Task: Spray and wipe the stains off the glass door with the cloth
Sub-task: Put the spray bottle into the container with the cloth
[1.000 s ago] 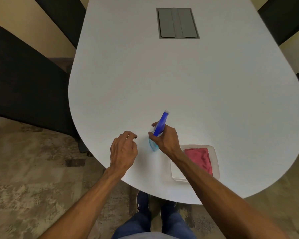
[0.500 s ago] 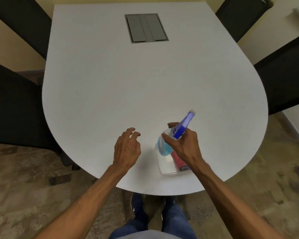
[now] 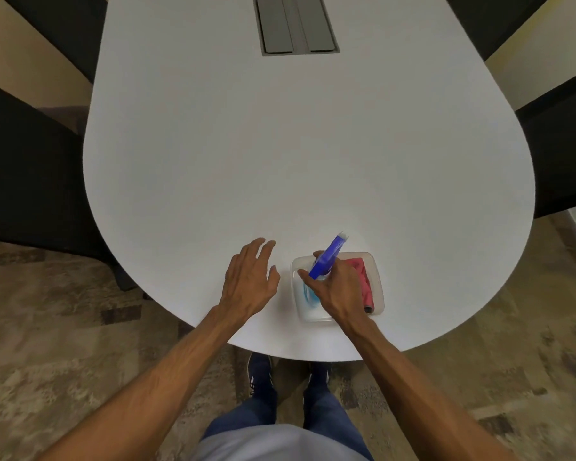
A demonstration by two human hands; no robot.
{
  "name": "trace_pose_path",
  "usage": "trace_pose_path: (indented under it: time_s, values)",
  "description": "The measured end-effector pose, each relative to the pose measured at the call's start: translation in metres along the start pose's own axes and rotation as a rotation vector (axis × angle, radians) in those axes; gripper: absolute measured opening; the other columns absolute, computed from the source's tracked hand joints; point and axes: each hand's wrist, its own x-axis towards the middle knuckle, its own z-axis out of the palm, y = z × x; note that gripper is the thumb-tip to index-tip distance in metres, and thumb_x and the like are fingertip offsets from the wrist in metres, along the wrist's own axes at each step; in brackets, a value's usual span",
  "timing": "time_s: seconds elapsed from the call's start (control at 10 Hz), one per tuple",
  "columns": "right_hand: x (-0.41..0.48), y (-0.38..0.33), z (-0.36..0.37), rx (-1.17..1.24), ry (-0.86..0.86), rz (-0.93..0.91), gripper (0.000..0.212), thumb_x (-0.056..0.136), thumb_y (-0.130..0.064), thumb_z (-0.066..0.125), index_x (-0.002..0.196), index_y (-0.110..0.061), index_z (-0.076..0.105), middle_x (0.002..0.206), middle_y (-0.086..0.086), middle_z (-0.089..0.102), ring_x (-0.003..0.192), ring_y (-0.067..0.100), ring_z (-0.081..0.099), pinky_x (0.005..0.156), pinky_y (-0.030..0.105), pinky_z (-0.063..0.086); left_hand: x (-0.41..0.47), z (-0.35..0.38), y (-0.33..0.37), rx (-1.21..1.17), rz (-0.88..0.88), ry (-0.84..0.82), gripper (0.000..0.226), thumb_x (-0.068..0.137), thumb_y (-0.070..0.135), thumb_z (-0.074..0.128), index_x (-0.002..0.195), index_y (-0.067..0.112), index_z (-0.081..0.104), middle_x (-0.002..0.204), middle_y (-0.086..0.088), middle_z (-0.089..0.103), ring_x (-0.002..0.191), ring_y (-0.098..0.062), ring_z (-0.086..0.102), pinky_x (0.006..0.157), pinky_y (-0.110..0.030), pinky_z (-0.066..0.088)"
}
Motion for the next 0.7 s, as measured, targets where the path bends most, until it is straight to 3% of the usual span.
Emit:
trace_pose_path:
  time_s: [0.2,0.5,0.7]
  values:
    - [0.002,0.008,-0.001,-0.030,-0.034,0.007,0.053,0.092,-0.043,0.074,0.130,-0.009,0.060,0.114,0.012,0.071,0.088,0.013,0.056,0.080,0.021,0.043,-0.005,0.002,0.005,-0.003,-0.037,-0.018,0.057,0.100,0.030,0.051,0.154,0.019,0.036,0.162,-0.008,0.034,0.149,-0.028,0.033,0.122,-0.045,0.027]
    - [0.000,0.015,-0.006,-0.012,-0.074,-0.008,0.071,0.086,-0.048,0.077,0.143,-0.015,0.050,0.133,0.008,0.065,0.108,0.021,0.062,0.092,0.023,0.041,-0.004,0.001,0.017,0.003,-0.049,-0.034,0.057,0.101,0.033,0.051,0.154,0.021,0.035,0.163,-0.006,0.032,0.150,-0.027,0.031,0.121,-0.043,0.027]
    - [0.005,0.026,-0.041,-0.053,-0.201,-0.015,0.091,0.072,-0.042,0.092,0.147,-0.019,0.047,0.143,0.004,0.057,0.124,0.022,0.057,0.102,0.036,0.052,-0.001,-0.007,0.023,0.011,0.025,0.071,0.047,0.103,0.020,0.049,0.149,0.012,0.044,0.156,-0.013,0.044,0.143,-0.032,0.043,0.116,-0.043,0.036]
